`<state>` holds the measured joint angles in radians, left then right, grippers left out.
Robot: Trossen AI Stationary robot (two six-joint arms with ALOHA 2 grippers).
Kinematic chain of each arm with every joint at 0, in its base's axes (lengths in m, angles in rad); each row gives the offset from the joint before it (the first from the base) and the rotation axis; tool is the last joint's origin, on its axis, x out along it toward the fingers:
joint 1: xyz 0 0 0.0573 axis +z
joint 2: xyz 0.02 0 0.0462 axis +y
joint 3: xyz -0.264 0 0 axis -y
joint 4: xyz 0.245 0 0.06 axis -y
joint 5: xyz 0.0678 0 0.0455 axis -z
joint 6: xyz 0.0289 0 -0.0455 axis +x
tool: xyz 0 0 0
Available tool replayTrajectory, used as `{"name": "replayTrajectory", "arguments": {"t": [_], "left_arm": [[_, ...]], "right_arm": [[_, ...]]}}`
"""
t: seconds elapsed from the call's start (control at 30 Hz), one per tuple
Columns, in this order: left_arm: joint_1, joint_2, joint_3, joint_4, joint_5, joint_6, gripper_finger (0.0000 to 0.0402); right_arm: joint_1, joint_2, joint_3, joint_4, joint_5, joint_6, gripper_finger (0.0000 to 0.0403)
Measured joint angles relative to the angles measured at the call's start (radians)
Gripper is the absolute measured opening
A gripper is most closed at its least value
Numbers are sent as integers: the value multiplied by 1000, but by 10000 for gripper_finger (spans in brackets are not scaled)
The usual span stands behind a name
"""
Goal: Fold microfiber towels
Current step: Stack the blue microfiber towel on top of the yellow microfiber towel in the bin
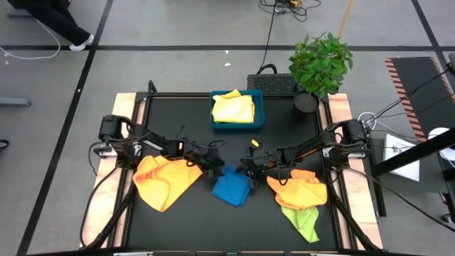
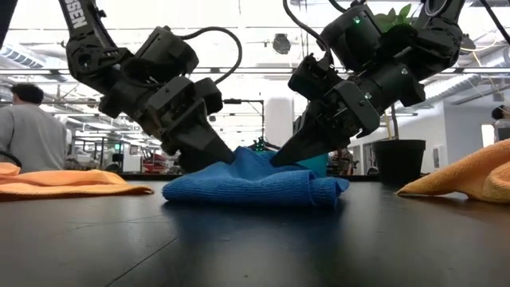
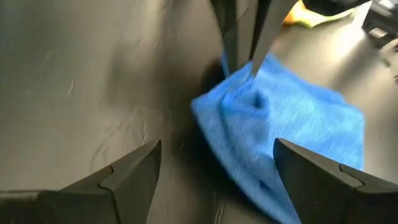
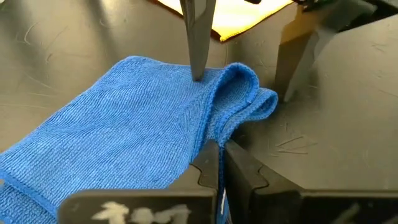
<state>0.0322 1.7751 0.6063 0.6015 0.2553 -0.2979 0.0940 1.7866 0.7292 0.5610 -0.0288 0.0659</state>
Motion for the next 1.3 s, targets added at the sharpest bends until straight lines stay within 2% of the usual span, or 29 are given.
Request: {"name": "replayTrajectory", "arguments": {"t": [0.3,0.47,0.57,0.83,1.17,1.3], "left_arm": [[0,92,65,92,81,53,310],[2,100,84,105,85,82,301],[3,97,84,108,88,97,271],[5,97,83,78,159,110,141],[8,97,83,101,163,158,24],[8,97,83,108,163,174,12]], "right_arm": [[4,0,1,14,-2,-3,0],[7,0,1,-2,-6,0,0],[7,0,1,-11,-6,2,0],[7,0,1,-7,-5,6,0],[7,0,1,-4,-6,23,0],[1,-1,1,-6,-52,60,13]]}}
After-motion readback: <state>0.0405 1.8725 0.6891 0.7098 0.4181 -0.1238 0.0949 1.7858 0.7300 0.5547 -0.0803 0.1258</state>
